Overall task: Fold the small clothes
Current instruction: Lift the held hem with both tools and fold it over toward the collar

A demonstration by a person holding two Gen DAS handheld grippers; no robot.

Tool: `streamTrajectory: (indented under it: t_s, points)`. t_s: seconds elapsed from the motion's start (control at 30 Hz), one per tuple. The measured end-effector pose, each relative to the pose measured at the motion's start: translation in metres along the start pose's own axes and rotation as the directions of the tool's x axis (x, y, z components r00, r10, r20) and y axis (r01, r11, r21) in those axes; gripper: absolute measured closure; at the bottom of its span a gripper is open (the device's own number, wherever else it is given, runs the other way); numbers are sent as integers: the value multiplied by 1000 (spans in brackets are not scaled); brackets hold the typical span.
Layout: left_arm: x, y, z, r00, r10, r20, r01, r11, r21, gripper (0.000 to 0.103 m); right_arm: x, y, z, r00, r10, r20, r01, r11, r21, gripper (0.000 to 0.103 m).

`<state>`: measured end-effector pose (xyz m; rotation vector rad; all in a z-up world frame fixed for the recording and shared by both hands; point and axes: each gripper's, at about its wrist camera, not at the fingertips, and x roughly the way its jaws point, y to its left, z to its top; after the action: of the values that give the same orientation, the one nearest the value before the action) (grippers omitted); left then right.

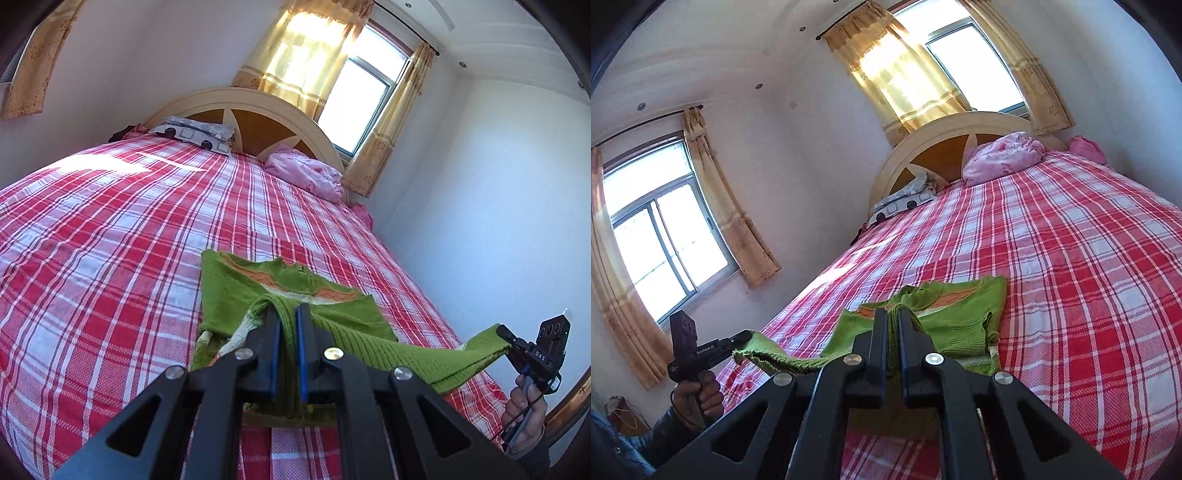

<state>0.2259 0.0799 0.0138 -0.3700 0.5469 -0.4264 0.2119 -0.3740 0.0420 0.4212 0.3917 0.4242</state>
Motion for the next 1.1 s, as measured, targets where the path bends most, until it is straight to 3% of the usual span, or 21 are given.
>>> streamTrajectory:
  t_s: [0.5,0.87,1.1]
  points:
    - [83,13,62,999,36,-3,-36,999,-20,94,88,-28,70,999,-26,-46,26,1000,15,98]
    - [183,47,67,987,92,-133,-101,993,-61,94,196,-97,77,974,-105,-202,124,989,84,98]
    - [231,68,59,964,159,-215,-182,979,-92,93,264,-150,68,947,-124,-296,178,970,163,98]
